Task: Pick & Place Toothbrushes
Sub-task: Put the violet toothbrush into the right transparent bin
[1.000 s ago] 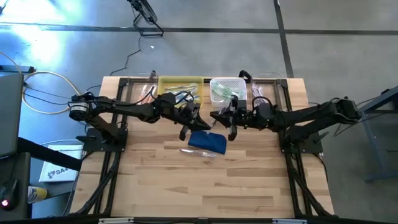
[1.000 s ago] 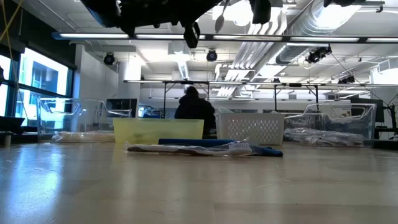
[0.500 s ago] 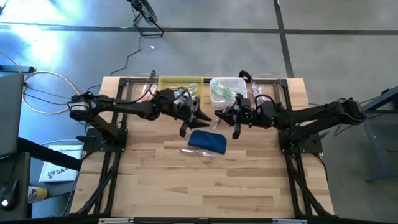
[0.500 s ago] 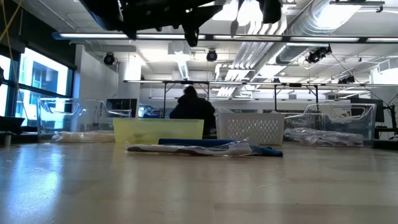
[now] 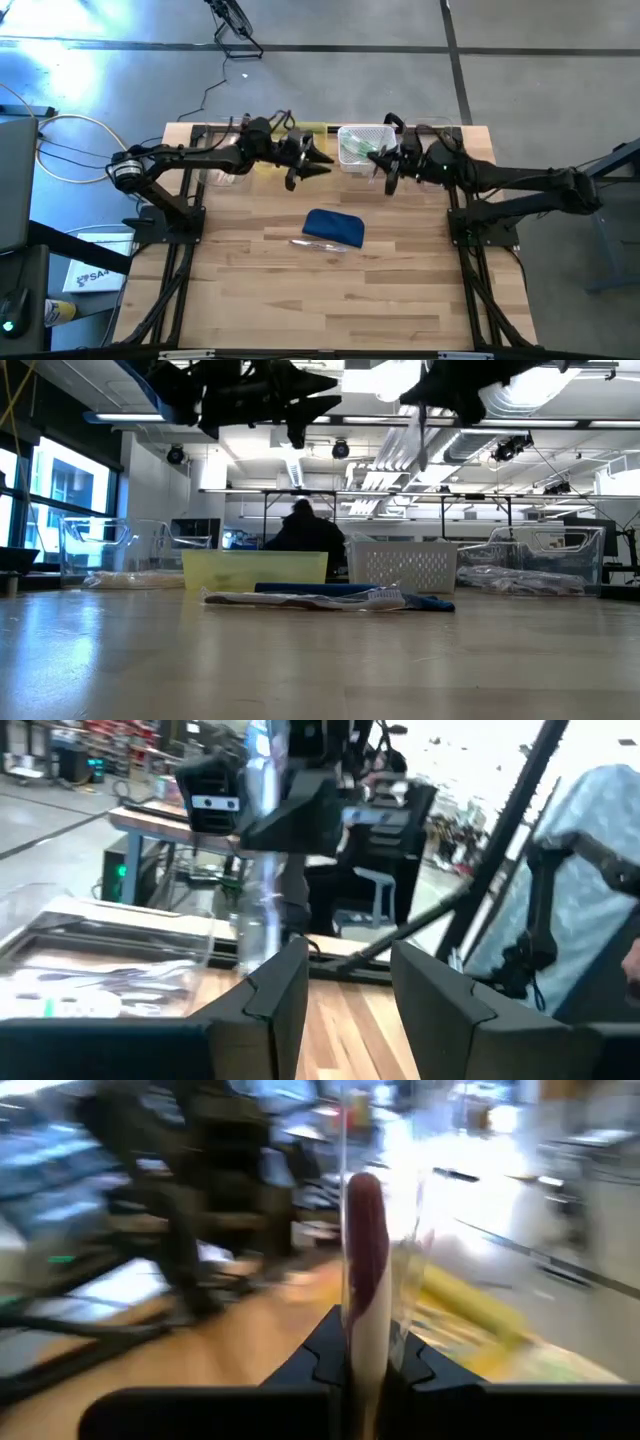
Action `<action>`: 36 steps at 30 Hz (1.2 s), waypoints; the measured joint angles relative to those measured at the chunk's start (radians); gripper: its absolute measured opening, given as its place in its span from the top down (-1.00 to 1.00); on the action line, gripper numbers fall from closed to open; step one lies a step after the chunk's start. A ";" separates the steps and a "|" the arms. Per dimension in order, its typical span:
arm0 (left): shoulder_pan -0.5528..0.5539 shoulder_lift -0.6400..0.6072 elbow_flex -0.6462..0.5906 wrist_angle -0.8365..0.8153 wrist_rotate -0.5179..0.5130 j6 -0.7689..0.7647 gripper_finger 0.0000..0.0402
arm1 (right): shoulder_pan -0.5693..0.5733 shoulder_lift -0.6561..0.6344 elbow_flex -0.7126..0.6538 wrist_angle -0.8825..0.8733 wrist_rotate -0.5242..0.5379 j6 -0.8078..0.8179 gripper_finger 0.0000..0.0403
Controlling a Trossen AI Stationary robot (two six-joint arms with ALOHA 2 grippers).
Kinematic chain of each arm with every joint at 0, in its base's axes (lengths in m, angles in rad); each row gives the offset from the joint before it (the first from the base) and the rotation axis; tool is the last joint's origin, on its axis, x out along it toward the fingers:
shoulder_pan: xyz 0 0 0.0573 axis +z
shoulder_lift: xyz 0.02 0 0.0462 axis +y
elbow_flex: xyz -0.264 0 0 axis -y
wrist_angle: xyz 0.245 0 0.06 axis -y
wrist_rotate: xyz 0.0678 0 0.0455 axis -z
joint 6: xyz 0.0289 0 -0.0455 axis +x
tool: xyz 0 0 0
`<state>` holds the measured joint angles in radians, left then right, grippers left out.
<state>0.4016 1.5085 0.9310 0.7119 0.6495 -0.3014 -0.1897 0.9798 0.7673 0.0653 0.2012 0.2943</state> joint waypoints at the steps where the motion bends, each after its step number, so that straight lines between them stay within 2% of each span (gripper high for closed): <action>1: 0.012 0.000 0.000 0.004 0.000 -0.015 0.30 | -0.028 -0.007 0.000 -0.029 0.012 0.000 0.95; 6: 0.058 0.000 0.000 0.005 0.000 -0.041 0.30 | -0.164 -0.028 0.000 -0.159 0.032 0.021 0.95; 14: 0.070 0.000 0.000 0.005 -0.010 -0.041 0.30 | -0.321 -0.073 0.000 -0.345 0.068 0.103 0.95; 19: 0.070 0.000 0.000 0.005 -0.012 -0.041 0.30 | -0.393 -0.103 0.000 -0.363 0.163 0.137 0.95; 22: 0.070 0.000 0.000 0.005 -0.013 -0.041 0.30 | -0.426 -0.102 0.000 -0.436 0.217 0.157 0.95; 29: 0.070 0.000 0.000 0.004 -0.013 -0.006 0.30 | -0.479 -0.051 0.000 -0.602 0.316 0.265 0.95; 36: 0.070 0.000 0.000 0.004 -0.014 0.012 0.30 | -0.552 0.038 0.000 -0.652 0.291 0.362 0.95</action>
<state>0.4717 1.5085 0.9306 0.7155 0.6357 -0.2893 -0.7420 1.0176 0.7673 -0.5867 0.4924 0.6564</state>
